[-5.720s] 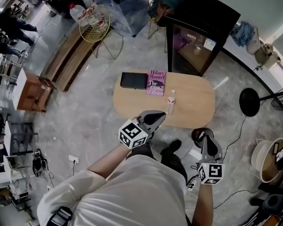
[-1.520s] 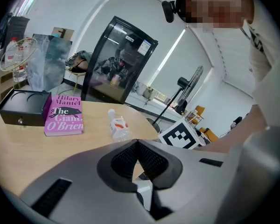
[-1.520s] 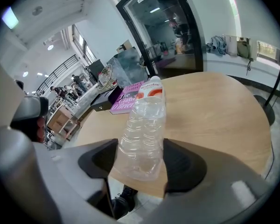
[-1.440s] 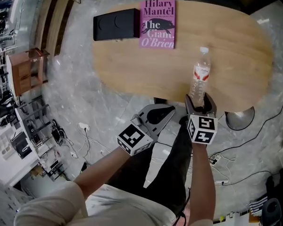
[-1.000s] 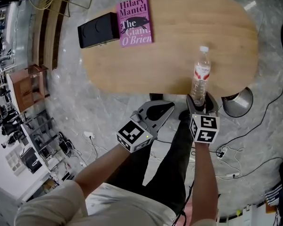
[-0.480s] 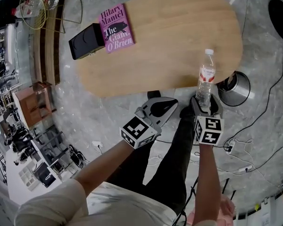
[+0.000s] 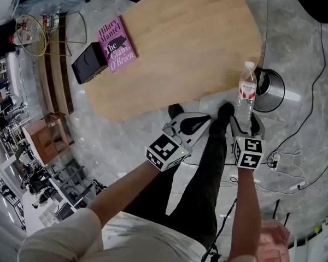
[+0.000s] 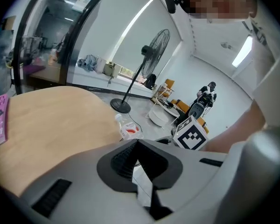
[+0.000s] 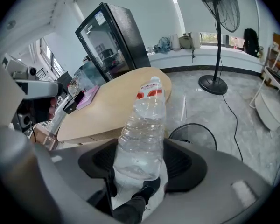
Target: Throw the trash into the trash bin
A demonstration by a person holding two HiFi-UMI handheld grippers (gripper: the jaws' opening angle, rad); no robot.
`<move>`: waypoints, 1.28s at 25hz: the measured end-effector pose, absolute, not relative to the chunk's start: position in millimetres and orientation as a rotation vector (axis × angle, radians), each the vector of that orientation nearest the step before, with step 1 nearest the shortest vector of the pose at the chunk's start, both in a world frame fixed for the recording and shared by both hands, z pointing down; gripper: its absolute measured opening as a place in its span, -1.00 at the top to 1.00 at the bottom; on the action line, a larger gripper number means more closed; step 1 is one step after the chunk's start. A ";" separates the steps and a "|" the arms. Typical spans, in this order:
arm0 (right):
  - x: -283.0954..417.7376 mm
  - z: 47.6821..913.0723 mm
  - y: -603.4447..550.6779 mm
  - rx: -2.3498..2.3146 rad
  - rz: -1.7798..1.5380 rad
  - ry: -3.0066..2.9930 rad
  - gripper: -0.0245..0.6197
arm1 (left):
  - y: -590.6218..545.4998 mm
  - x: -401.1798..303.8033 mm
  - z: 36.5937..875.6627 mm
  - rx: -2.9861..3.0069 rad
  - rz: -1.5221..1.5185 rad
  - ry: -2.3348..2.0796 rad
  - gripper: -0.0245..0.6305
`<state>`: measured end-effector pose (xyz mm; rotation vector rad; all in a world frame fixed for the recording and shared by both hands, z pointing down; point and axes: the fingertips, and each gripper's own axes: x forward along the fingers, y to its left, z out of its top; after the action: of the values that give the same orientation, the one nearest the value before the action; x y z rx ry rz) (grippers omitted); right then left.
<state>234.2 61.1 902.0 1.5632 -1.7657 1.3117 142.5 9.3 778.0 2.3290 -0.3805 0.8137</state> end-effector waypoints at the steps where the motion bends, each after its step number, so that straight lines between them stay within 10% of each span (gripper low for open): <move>1: 239.4 905.2 65.5 1.568 1.315 -1.756 -0.07 | 11.7 147.9 780.4 2.332 0.822 -0.367 0.91; 32: 319.2 1094.1 150.0 1.431 1.625 -1.372 -0.12 | 39.0 216.1 877.3 2.258 0.932 -0.264 0.91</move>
<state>319.2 150.0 1094.1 1.4308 -1.3718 1.6249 216.1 39.0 877.3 2.2583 -0.2637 0.9320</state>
